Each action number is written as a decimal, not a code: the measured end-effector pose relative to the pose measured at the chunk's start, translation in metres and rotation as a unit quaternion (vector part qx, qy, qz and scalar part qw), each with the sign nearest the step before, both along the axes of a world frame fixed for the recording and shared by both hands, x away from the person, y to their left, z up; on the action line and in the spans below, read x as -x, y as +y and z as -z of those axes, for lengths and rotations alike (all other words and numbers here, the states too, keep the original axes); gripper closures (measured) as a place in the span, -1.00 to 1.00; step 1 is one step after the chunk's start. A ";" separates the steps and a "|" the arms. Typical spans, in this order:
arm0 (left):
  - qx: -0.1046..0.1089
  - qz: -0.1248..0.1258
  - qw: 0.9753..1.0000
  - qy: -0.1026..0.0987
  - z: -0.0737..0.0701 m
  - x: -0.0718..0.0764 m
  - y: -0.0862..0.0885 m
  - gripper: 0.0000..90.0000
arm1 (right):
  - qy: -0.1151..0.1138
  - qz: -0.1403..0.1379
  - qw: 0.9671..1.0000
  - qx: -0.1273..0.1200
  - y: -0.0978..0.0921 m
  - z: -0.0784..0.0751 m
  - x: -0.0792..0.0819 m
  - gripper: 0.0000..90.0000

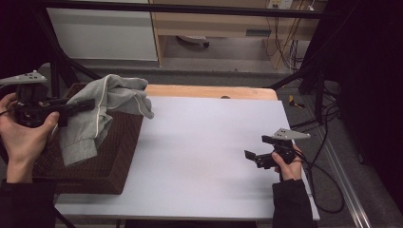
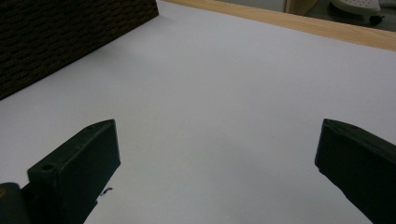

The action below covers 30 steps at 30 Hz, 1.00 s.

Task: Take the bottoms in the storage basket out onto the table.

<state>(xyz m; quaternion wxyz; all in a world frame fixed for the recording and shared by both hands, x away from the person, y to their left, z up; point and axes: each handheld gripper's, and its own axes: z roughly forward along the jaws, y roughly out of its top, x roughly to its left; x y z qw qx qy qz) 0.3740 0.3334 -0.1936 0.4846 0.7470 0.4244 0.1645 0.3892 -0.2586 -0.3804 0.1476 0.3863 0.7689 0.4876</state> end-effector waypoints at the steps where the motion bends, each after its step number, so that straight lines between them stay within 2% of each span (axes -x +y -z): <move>1: 0.000 0.002 1.000 0.000 0.001 -0.001 -0.002 0.56 | 0.000 0.000 1.000 0.000 0.000 0.000 0.000 -0.99; 11: 0.000 0.023 1.000 0.007 0.009 -0.008 -0.027 0.56 | 0.000 0.000 1.000 0.000 0.000 0.000 0.000 -0.99; 22: -0.005 0.042 0.999 0.023 0.026 -0.016 -0.054 0.56 | -0.001 0.000 1.000 -0.001 0.000 0.000 0.000 -0.99; 30: -0.008 0.053 0.998 0.027 0.034 -0.019 -0.070 0.56 | -0.001 -0.001 1.000 -0.001 0.000 0.000 0.000 -0.99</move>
